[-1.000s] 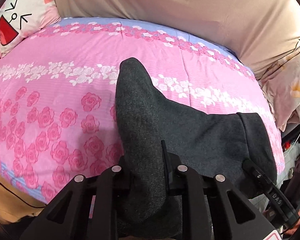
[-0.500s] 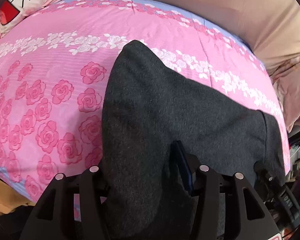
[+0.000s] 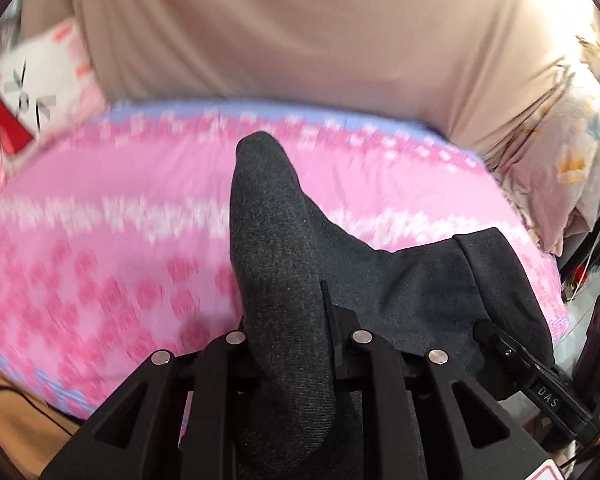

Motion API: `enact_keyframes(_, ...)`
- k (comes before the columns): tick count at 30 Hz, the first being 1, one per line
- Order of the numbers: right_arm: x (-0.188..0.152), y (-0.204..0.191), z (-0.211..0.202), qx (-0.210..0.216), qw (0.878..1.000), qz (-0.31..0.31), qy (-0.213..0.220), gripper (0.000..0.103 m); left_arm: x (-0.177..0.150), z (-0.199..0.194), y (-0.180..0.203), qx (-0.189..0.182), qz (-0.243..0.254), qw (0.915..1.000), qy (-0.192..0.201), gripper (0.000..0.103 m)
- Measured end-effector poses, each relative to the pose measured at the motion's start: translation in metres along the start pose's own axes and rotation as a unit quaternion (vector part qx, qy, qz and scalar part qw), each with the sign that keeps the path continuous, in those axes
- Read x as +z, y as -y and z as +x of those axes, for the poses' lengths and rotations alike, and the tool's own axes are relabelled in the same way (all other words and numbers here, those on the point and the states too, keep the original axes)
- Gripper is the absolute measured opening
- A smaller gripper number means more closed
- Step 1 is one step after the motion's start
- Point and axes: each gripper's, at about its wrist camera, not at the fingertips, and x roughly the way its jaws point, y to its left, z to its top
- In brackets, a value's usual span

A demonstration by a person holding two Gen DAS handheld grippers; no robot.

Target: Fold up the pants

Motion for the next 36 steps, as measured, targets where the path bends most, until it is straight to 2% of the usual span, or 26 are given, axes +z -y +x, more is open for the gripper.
enact_keyframes(9, 0.067, -0.044, -0.049, 0.019, 0.990, -0.068, 0.118, 0.030, 0.056, -0.063, 0.022, 0.014, 0.037, 0.9932, 0.110, 0.015)
enact_keyframes(14, 0.102, -0.068, -0.060, 0.020, 0.979, -0.097, 0.176, 0.030, 0.086, -0.088, 0.031, 0.026, 0.057, 0.9829, 0.173, 0.016)
enact_keyframes(19, 0.132, -0.080, -0.061, 0.027, 0.970, -0.111, 0.215, 0.030, 0.118, -0.096, 0.034, 0.036, 0.071, 0.9736, 0.214, 0.016)
enact_keyframes(23, 0.154, -0.084, -0.054, 0.031, 0.966, -0.113, 0.230, 0.030, 0.139, -0.095, 0.035, 0.045, 0.078, 0.9682, 0.233, 0.016)
enact_keyframes(29, 0.188, -0.088, -0.026, 0.039, 0.966, -0.110, 0.230, 0.030, 0.171, -0.083, 0.033, 0.061, 0.084, 0.9607, 0.257, 0.017)
enact_keyframes(33, 0.210, -0.086, -0.001, 0.040, 0.967, -0.106, 0.229, 0.030, 0.195, -0.063, 0.028, 0.058, 0.078, 0.9613, 0.258, 0.017)
enact_keyframes(36, 0.228, -0.075, 0.025, 0.037, 0.968, -0.096, 0.228, 0.030, 0.220, -0.031, 0.020, 0.047, 0.073, 0.9654, 0.246, 0.018)
